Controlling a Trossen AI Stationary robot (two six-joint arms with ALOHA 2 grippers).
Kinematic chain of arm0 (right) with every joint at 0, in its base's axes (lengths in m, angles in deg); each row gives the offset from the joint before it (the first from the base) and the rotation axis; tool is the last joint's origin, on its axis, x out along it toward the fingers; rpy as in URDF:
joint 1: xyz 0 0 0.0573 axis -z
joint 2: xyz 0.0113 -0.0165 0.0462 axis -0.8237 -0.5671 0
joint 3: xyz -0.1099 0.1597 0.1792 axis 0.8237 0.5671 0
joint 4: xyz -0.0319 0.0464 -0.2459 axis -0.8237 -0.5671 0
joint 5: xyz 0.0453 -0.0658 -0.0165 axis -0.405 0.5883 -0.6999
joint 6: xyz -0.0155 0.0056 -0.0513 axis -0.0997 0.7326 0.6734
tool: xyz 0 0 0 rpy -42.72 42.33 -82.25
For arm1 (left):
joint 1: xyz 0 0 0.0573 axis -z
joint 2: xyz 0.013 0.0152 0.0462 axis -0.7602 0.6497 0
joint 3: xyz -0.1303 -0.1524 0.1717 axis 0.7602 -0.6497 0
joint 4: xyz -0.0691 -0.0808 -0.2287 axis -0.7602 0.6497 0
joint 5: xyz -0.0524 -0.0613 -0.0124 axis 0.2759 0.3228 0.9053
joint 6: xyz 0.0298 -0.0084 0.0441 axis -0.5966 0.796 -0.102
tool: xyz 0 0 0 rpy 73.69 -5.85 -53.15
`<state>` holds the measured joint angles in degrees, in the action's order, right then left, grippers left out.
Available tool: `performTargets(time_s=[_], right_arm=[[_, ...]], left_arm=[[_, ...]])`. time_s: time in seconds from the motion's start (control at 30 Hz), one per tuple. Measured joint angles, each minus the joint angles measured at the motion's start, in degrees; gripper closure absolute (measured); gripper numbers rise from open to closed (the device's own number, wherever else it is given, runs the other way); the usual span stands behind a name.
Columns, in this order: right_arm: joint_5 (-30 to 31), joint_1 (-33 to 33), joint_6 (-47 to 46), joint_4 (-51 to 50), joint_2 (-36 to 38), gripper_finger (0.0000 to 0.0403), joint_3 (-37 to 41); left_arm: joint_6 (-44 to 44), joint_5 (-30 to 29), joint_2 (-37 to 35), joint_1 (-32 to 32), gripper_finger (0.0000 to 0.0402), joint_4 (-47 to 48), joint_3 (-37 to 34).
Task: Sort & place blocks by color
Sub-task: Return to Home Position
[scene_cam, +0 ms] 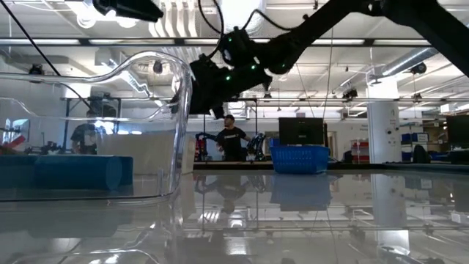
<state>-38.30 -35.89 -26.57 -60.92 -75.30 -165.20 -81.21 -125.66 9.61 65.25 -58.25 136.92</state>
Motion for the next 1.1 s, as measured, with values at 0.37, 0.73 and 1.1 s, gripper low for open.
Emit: performTargets(time_s=[0.37, 0.73, 1.1], right_arm=[[-0.2, -5.4, 10.2, 1.8, 20.1, 0.0269, 21.4], [0.0, -5.7, 11.8, 16.5, 43.3, 0.0294, 51.5], [0.9, -5.2, 13.2, 18.9, 65.3, 0.0325, 66.9]], left_arm=[[-1.0, 20.5, -5.3, 0.0, 0.0222, 5.2, -10.6], [-7.0, 26.5, -19.6, -2.9, 0.032, -10.1, -25.8], [-7.0, 30.1, -36.2, -3.7, 0.0395, -8.7, -32.1]])
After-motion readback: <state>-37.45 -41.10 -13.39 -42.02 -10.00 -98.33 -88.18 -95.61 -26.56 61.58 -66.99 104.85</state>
